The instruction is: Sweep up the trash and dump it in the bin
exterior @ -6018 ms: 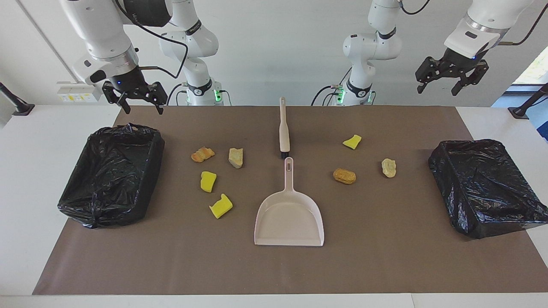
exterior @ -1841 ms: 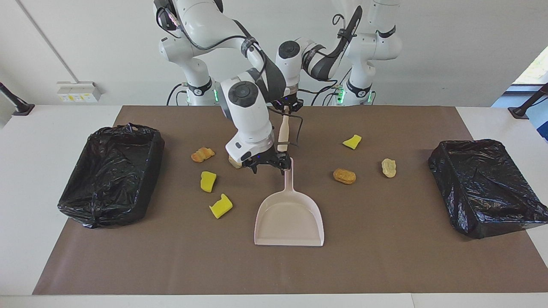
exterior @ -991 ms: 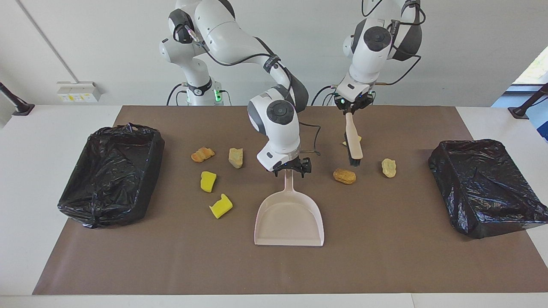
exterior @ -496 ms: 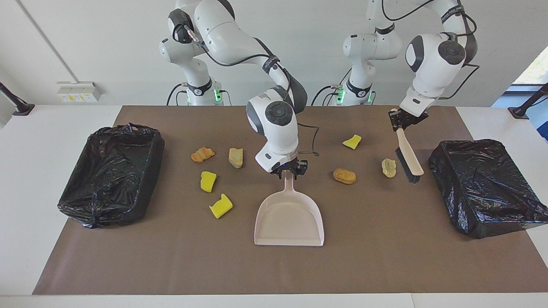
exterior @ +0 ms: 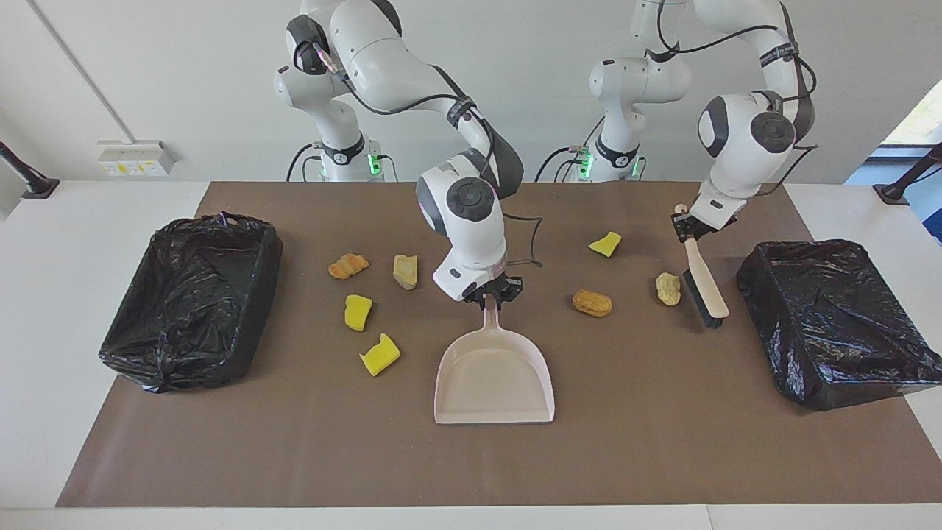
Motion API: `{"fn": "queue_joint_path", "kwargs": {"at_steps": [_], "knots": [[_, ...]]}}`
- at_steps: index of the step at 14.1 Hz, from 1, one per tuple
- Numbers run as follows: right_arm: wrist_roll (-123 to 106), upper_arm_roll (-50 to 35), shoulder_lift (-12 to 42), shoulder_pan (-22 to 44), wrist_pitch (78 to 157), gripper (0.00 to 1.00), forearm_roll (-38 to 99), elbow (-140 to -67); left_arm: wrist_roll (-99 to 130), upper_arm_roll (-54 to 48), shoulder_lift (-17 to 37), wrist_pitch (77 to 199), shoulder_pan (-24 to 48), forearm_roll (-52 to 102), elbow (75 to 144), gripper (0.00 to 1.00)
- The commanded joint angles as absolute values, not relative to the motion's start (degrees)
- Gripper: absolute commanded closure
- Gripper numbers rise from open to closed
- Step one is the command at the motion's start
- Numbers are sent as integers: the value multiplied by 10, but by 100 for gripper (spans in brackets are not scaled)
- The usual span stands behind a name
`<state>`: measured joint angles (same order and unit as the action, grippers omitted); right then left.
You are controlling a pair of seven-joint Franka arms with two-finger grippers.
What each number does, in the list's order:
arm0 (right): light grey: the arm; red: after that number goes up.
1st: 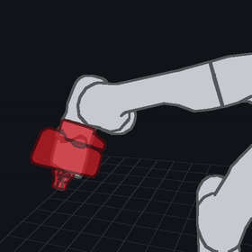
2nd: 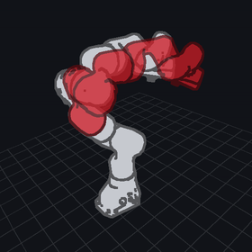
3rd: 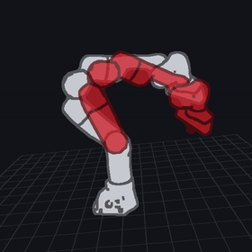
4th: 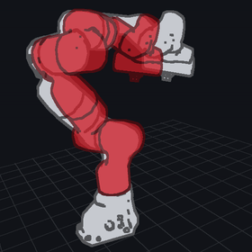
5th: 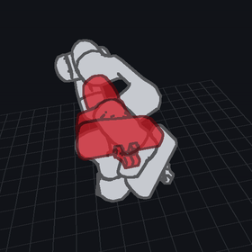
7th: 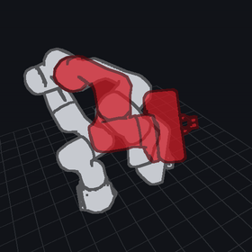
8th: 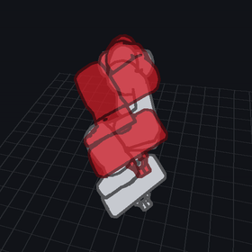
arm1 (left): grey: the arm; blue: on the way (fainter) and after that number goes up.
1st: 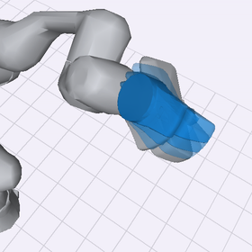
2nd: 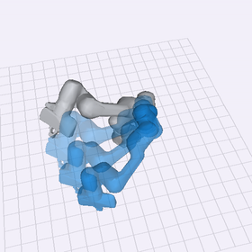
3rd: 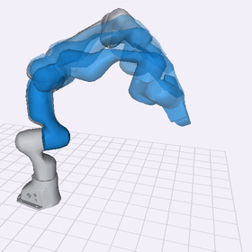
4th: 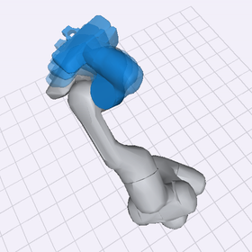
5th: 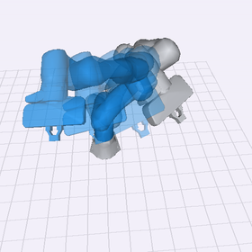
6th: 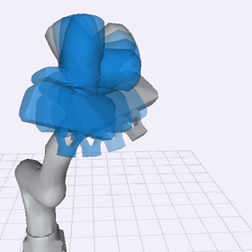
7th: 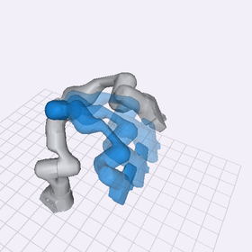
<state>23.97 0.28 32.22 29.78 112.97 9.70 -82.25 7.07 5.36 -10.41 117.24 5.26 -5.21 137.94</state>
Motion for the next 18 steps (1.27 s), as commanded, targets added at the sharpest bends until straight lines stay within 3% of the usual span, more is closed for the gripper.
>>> {"fn": "queue_joint_path", "kwargs": {"at_steps": [1, 3, 5, 9, 11, 14, 18], "knots": [[121, -3, 264, 272, 1074, 100, 109, -837, 160, 47, -117, 1167, 78, -63, 1397, 100], [1, 0, 227, 254, 1002, 100, 100, -840, 211, 24, -116, 1166, 92, -63, 1396, 100], [-127, -1, 173, 242, 979, 100, 73, -885, 249, -13, -115, 1169, 93, -59, 1393, 100], [-417, -1, 120, 243, 1012, 100, 13, -980, 283, -77, -102, 1167, 92, -24, 1371, 100], [-484, -1, 88, 249, 1080, 100, 9, -1052, 291, -95, -98, 1110, 91, -24, 1342, 100], [-519, -3, 84, 255, 1096, 100, -16, -1077, 326, -94, -134, 996, 92, -24, 1320, 100], [-462, -3, 98, 287, 1106, 100, -17, -1086, 461, -96, -193, 962, 109, -5, 1381, 100]]}}
